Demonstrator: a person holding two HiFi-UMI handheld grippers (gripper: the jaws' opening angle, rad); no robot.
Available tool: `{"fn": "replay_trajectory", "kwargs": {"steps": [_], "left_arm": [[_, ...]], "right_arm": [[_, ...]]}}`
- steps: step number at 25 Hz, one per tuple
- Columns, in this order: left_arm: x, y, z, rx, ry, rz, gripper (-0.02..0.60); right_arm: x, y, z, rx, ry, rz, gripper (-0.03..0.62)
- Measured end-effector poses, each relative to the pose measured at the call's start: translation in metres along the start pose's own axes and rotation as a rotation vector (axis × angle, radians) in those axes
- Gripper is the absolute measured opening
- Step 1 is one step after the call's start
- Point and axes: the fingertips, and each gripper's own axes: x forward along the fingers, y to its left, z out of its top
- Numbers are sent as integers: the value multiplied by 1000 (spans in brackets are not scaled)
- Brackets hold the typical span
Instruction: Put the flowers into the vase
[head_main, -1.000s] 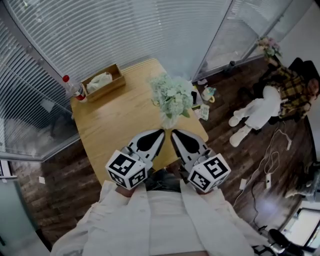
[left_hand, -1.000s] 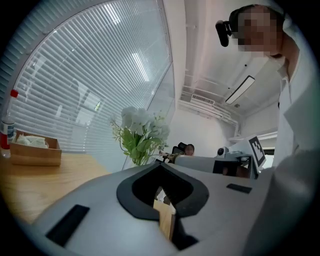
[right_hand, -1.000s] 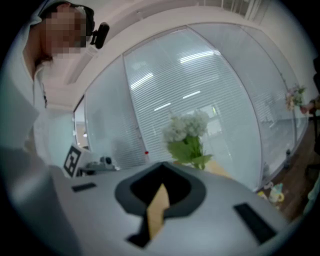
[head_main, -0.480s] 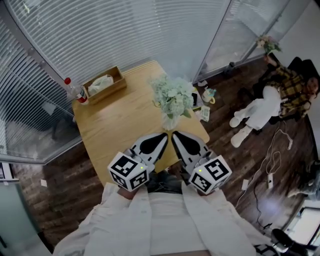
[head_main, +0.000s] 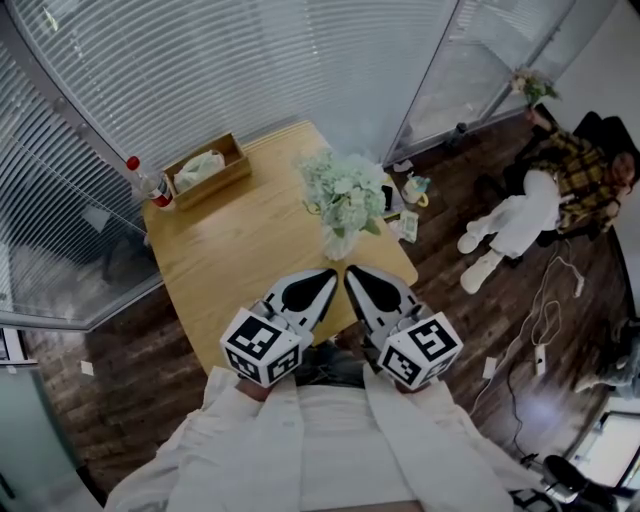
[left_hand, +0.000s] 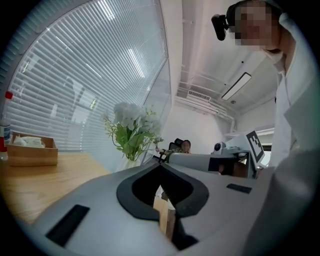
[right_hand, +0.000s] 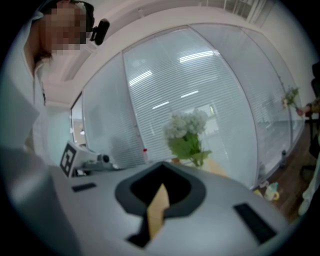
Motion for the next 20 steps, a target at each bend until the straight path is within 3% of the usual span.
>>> {"fn": "replay_trajectory", "kwargs": {"steps": [20], "left_arm": [[-5, 8, 1, -16, 13, 19, 9]], "right_arm": [[5, 0, 3, 71, -58, 26, 14]]}}
